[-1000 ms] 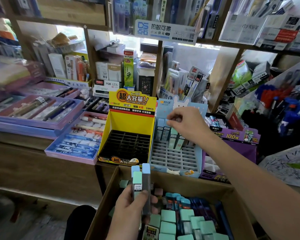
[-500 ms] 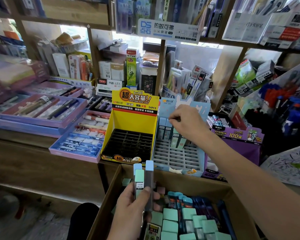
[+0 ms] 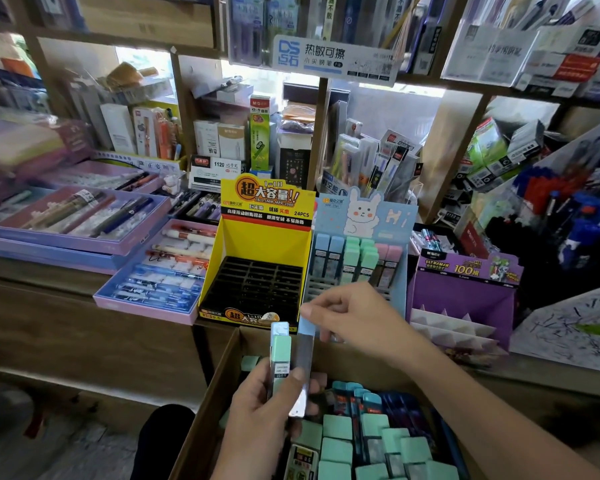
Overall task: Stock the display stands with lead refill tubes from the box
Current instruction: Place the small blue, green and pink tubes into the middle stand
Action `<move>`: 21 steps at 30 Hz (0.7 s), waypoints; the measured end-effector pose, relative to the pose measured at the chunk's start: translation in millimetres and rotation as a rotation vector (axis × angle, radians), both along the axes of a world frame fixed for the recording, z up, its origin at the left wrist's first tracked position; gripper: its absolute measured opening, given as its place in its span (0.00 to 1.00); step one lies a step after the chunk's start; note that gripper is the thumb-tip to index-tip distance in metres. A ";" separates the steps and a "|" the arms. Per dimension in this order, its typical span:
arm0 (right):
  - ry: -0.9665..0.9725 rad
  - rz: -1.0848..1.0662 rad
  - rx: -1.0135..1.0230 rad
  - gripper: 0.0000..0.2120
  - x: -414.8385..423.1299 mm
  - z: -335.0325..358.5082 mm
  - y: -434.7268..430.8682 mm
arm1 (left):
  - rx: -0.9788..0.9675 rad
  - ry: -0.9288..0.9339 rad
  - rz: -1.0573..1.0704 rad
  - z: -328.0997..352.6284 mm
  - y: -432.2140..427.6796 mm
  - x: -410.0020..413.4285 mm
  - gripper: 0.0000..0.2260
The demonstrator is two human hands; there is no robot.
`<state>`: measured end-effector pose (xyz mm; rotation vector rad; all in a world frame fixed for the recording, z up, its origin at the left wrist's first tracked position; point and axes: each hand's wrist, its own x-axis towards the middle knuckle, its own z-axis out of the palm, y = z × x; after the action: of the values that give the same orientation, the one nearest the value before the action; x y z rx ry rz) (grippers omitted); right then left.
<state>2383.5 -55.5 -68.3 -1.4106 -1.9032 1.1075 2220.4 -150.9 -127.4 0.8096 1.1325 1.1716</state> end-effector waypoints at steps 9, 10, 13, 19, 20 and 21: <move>0.106 0.006 -0.127 0.09 3.5 1.6 -0.3 | -0.055 -0.108 0.024 -7.5 2.7 -1.9 0.09; 0.109 0.023 -0.134 0.08 5.4 3.5 0.2 | -0.067 -0.109 0.028 -9.0 3.7 -2.7 0.08; 0.116 0.050 -0.136 0.05 11.0 7.2 1.8 | -0.081 -0.073 0.036 -12.9 5.5 -4.3 0.06; 0.131 0.061 -0.141 0.09 19.5 10.0 5.5 | 0.001 -0.032 0.016 -6.9 1.7 -2.3 0.06; 0.146 0.055 -0.151 0.08 20.2 10.8 6.5 | 0.010 -0.025 0.020 -5.8 1.0 -2.4 0.07; 0.152 0.049 -0.155 0.08 21.1 11.9 7.3 | 0.014 -0.020 0.021 -4.8 0.3 -2.6 0.07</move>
<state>2404.6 -48.3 -56.5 -1.3249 -1.7862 1.3712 2217.8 -150.5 -132.2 0.7969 1.1204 1.2036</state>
